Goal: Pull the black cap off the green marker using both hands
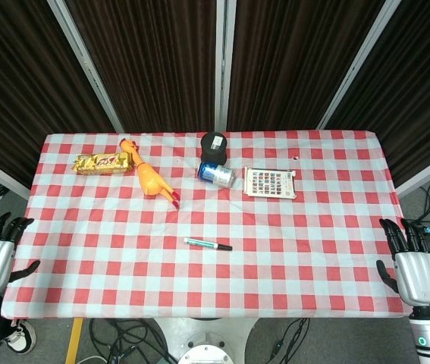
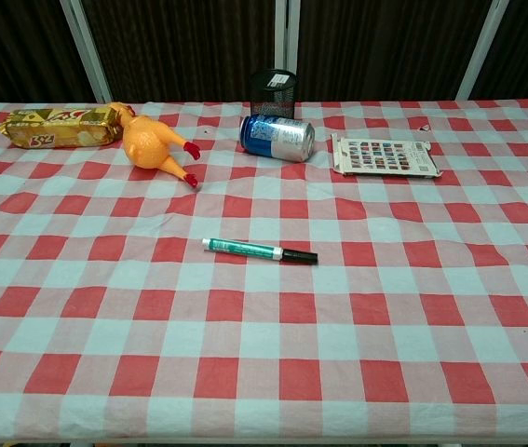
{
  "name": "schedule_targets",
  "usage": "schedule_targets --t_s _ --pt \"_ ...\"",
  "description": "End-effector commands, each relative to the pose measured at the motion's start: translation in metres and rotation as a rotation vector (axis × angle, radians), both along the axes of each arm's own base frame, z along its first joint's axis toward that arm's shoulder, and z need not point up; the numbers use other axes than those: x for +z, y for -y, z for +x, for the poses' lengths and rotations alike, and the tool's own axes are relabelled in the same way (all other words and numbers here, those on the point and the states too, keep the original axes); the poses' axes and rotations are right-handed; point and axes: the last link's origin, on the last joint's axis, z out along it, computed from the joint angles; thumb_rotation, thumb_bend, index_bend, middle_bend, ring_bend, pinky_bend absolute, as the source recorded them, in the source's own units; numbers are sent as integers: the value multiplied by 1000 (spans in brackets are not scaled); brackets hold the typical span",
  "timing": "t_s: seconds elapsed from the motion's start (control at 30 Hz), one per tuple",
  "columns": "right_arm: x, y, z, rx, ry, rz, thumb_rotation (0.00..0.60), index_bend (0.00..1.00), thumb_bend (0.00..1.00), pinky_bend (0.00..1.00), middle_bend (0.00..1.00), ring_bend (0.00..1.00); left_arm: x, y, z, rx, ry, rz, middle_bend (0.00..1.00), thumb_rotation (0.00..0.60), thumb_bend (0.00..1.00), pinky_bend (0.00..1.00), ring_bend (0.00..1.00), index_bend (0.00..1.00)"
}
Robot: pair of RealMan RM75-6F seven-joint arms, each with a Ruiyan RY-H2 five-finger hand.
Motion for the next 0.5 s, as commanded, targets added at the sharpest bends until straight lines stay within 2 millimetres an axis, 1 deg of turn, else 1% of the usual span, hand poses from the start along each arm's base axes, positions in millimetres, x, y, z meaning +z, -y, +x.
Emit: schedule_targets --t_s 0.03,0.23,0.33,0.5 --pt "0 1 4 13 -3 1 600 51 273 104 105 0 0 0 1 -4 9 5 199 566 147 183 94 182" --pt "0 -3 10 37 4 11 600 51 272 104 106 0 -4 5 5 -5 23 5 199 567 147 183 94 182" --pt "0 -5 11 37 20 17 600 51 271 104 107 0 -2 9 5 1 32 11 200 564 147 184 94 182" --pt "-1 -5 10 30 10 26 600 51 270 106 106 0 -1 6 7 -7 55 16 199 569 147 194 94 183"
